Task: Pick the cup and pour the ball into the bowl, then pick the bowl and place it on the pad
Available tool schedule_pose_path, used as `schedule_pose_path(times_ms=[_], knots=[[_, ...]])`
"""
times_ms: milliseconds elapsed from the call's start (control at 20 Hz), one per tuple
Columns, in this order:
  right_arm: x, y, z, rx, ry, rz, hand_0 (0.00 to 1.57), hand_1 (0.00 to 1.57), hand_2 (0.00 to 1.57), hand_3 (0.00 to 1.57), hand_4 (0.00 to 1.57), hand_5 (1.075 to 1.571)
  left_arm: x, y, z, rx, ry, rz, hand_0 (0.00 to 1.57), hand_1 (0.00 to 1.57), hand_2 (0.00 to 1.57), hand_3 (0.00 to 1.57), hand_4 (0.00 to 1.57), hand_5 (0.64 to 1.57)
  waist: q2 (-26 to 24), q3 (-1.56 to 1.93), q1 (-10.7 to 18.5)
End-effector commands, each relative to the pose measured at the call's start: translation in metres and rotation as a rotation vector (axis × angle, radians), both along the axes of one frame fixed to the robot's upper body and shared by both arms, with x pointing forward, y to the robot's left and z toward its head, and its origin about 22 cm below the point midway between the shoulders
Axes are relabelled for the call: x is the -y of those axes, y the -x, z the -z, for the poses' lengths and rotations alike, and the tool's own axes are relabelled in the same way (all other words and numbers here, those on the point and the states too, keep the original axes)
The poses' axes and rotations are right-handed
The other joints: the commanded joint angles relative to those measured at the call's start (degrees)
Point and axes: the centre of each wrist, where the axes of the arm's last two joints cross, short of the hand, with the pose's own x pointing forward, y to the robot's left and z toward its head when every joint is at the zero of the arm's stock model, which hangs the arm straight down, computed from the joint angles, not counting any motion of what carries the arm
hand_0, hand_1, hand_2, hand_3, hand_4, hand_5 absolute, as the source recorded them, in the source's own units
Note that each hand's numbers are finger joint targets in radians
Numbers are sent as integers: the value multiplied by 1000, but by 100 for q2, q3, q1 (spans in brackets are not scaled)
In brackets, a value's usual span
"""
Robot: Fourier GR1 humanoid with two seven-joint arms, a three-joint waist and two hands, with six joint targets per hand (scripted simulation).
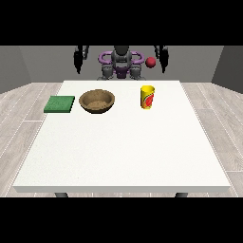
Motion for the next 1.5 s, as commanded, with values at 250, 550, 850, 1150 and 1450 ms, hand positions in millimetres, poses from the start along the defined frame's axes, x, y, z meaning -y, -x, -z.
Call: schedule_pose_path(times_ms=[250, 550, 850, 1150, 1450], knots=[[11, -1, -30, -5, 45, 6, 0, 0, 0, 0, 0, 1568, -8, -4, -35, 23, -40, 11, 0, 0, 0, 0, 0, 1524, -1527, -99, -59], [13, 5, -16, 65, -68, 111, 0, 0, 0, 0, 0, 1566, 53, 41, -41, 74, 293, 99, 0, 0, 0, 0, 0, 1521, -1046, -103, 353], [19, 7, -8, 133, -82, 75, 0, 0, 0, 0, 0, 1566, 29, 35, -67, 225, 158, 82, 0, 0, 0, 0, 0, 1453, -388, -103, 170], [31, -37, -41, 272, -102, 3, 0, 0, 0, 0, 0, 1566, 6, -15, -59, 363, 62, 48, 0, 0, 0, 0, 0, 1335, 870, -105, -34], [30, -60, -35, 359, -62, -28, 0, 0, 0, 0, 0, 1560, -12, -52, -65, 421, 11, 35, 0, 0, 0, 0, 0, 1255, 1441, -103, -85]])
